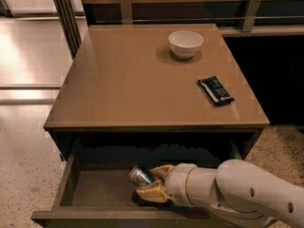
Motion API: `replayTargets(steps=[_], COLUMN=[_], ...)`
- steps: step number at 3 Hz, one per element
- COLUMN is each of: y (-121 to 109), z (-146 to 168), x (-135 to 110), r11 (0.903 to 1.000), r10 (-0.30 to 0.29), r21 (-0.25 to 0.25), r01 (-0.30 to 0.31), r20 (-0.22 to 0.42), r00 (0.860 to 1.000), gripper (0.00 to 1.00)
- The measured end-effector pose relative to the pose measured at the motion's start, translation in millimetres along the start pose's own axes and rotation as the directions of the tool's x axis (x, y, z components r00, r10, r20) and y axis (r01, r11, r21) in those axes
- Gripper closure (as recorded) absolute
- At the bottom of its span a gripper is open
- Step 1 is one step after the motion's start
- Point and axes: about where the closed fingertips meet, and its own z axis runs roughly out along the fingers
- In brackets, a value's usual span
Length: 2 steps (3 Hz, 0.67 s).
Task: Place redbull can into top drawer
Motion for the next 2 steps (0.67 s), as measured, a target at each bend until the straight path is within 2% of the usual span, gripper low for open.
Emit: replayTargets(steps=[1, 2], y=[0.3, 0.3], z=[1.0, 1.0], x=[1.2, 1.2], r11=[1.0000, 1.0000], r10=[0.002, 0.002], r21=[-0.003, -0.003], r01=[-0.002, -0.002], r20=[0.000, 0.000], r00=[1.000, 1.000], gripper=[0.83, 0.60])
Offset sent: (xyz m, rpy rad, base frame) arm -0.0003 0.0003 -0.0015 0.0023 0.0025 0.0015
